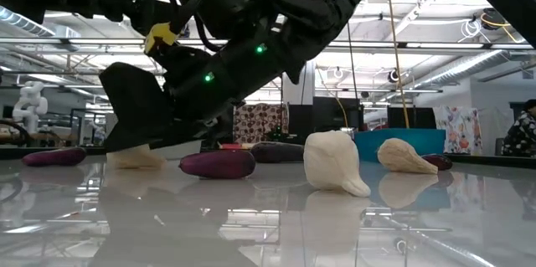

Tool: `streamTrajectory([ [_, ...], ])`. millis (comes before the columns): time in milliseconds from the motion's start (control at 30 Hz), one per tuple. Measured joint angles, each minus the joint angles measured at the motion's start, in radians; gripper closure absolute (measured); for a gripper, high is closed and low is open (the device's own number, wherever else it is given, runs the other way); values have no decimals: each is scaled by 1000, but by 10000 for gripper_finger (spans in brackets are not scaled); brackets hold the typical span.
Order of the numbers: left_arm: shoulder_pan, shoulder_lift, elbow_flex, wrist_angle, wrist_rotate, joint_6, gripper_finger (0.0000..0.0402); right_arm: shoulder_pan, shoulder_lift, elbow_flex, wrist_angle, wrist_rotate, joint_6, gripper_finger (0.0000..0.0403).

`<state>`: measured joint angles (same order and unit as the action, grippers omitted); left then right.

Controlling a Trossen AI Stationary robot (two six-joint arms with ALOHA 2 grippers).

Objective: Sort produce into baskets
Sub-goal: Put the garlic into the blue bin

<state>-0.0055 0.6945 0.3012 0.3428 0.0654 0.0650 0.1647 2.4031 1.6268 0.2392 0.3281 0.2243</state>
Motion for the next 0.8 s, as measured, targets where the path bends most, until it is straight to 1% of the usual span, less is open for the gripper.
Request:
streamTrajectory([
  [133,0,0,0,-1,-1,0,97,1,-1,0,-18,-1,27,176],
  [367,0,0,0,-5,-1,-2,97,1,-20,0,-49,-1,70,269],
  [500,0,0,0,-13,-2,1,97,4,-76,0,-157,7,72,310],
  [567,0,0,0,-13,-2,1,97,5,-108,0,-239,9,77,318],
  [667,0,0,0,-14,-2,1,97,12,-161,0,-371,36,82,316],
  [800,0,0,0,-16,-2,1,97,26,-248,0,-569,150,100,307],
])
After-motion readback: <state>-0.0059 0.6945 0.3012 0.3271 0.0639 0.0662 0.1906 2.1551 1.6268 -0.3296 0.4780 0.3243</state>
